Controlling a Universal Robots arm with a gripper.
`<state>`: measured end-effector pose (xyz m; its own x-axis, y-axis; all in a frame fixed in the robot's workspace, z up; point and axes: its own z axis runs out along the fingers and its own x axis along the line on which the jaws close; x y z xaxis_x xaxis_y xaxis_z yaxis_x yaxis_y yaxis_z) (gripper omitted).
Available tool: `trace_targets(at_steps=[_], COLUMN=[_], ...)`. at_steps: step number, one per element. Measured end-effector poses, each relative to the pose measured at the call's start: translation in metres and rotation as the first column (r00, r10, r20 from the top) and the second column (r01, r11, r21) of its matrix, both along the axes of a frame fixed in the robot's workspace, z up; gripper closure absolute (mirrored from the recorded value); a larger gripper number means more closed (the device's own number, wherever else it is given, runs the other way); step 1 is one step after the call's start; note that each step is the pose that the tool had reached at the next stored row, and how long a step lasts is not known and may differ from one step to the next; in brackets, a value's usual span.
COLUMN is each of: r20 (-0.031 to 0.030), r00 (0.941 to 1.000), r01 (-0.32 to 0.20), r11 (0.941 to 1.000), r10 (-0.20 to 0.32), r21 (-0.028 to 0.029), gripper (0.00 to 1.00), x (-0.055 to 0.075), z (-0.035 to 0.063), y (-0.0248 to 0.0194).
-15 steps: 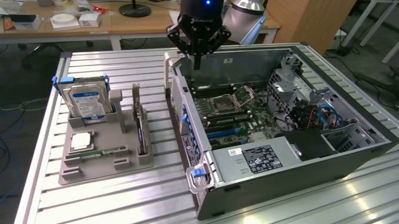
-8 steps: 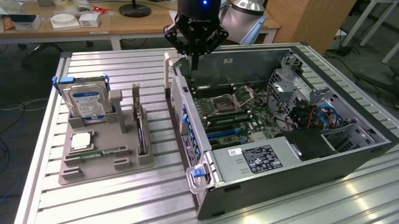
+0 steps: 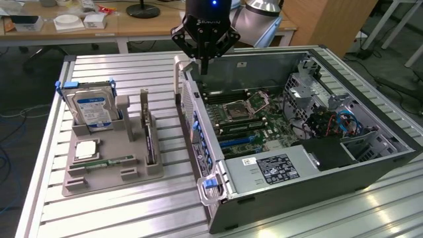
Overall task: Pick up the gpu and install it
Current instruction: 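Reach for the gpu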
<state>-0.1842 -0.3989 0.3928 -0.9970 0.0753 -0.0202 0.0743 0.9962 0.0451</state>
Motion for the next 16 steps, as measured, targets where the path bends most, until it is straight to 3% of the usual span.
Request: trace_targets(at_steps=[16], r20=[-0.0012], r00=[1.0000], r01=[0.000], r11=[1.0000], r10=[0.000], r21=[0.0000], gripper=[0.90], x=[-0.0097], z=[-0.0001], y=[0.0000])
